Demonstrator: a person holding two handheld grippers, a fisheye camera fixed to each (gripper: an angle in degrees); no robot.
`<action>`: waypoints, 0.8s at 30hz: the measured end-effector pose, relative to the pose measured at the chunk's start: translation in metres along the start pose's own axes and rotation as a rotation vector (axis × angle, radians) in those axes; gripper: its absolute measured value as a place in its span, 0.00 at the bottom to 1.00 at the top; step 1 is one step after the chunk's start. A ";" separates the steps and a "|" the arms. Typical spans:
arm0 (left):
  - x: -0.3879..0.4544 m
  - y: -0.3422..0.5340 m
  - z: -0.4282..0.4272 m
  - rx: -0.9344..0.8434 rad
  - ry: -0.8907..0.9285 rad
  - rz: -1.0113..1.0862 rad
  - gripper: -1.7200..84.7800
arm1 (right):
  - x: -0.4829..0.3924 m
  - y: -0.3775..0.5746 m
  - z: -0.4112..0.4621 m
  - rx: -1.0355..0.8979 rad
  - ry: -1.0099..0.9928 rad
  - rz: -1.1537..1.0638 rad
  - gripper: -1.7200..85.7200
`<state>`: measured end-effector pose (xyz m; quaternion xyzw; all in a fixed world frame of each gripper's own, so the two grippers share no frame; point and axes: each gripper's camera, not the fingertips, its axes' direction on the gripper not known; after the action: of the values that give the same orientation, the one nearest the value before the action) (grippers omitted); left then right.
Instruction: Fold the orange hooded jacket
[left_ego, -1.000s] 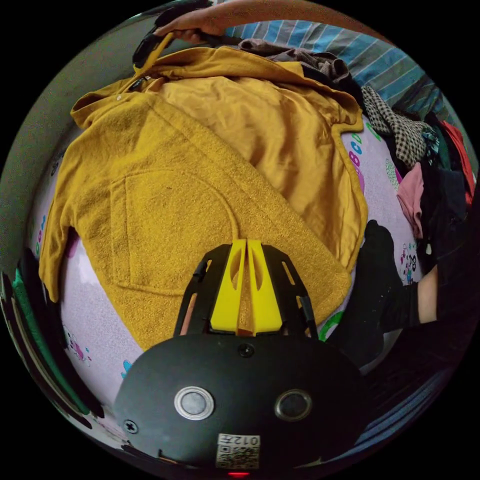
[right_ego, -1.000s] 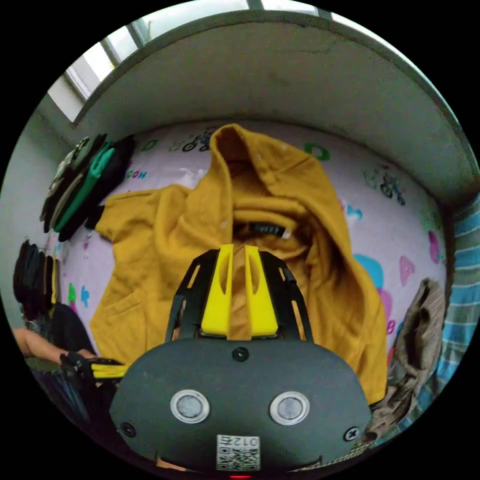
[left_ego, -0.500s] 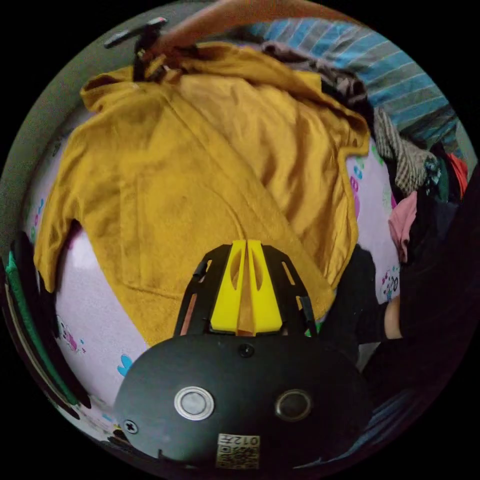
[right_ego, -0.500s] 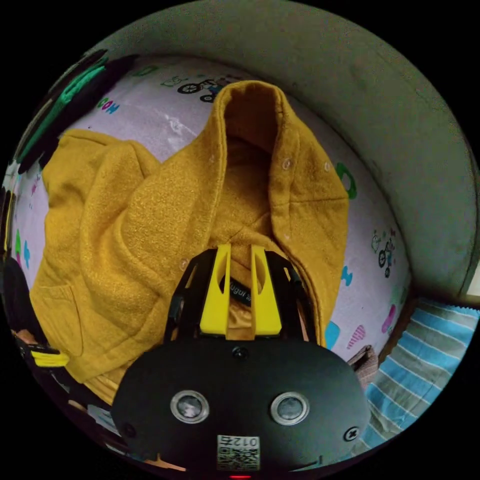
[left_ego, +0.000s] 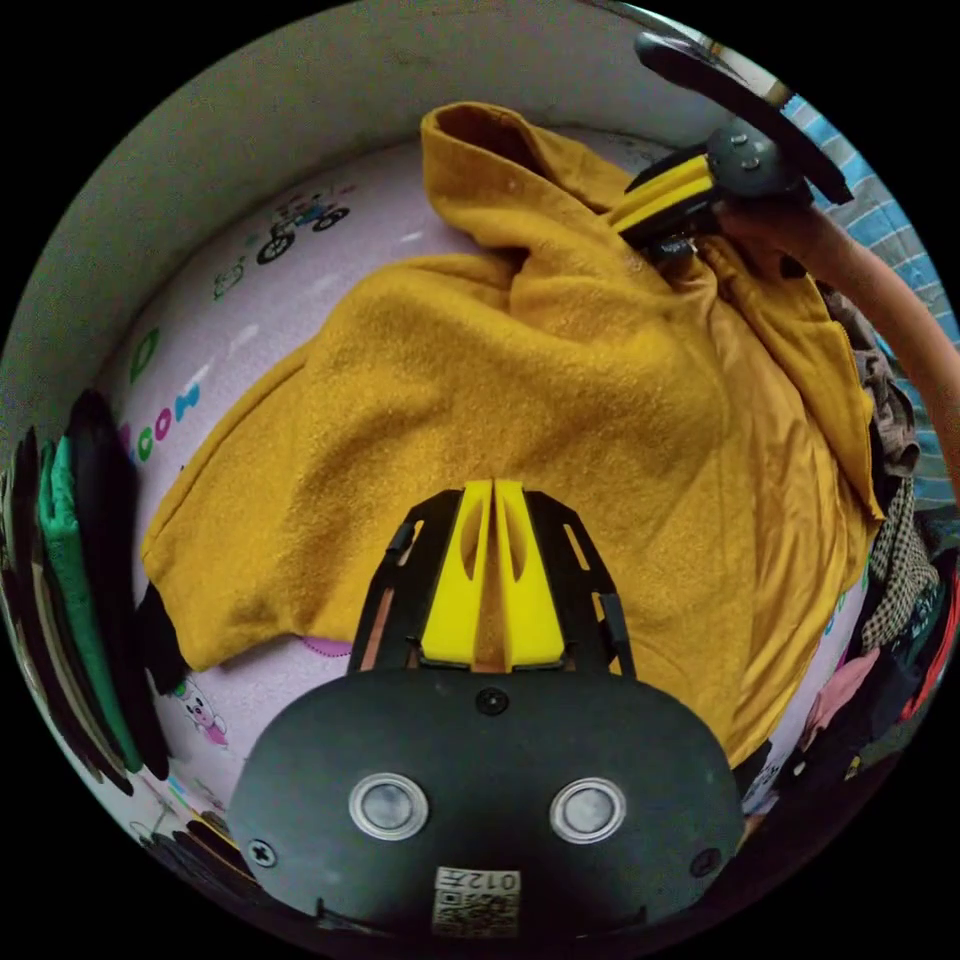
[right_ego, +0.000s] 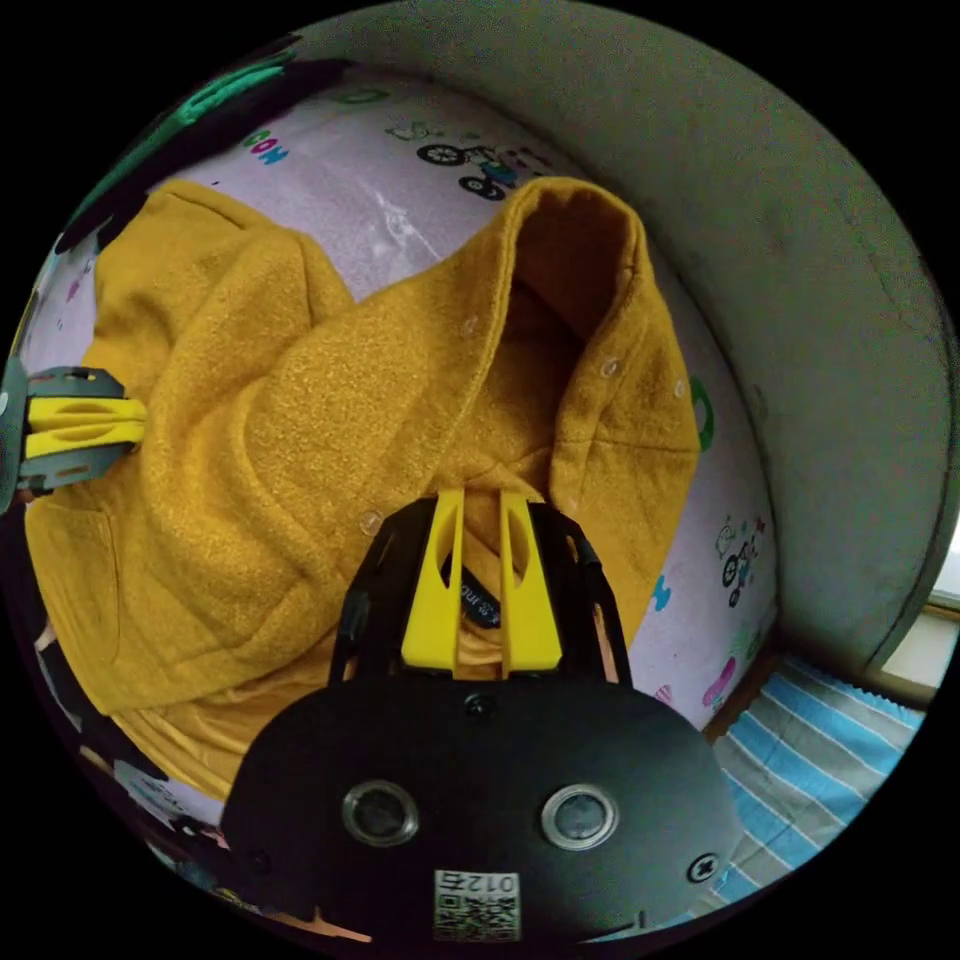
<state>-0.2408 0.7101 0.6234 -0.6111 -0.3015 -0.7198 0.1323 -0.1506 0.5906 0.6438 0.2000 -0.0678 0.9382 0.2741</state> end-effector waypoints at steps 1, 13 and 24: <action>0.000 0.003 -0.004 0.012 0.000 -0.016 0.03 | 0.003 0.002 0.004 -0.025 -0.018 0.011 0.05; -0.003 0.023 -0.043 0.052 0.000 -0.010 0.03 | 0.087 0.135 -0.005 0.310 -0.389 0.819 0.05; -0.002 0.045 -0.080 0.076 -0.066 0.000 0.03 | 0.100 0.110 -0.014 0.225 -0.571 0.503 0.04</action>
<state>-0.2791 0.6270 0.6279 -0.6292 -0.3326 -0.6872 0.1455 -0.2913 0.5502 0.6703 0.4589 -0.0849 0.8843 -0.0180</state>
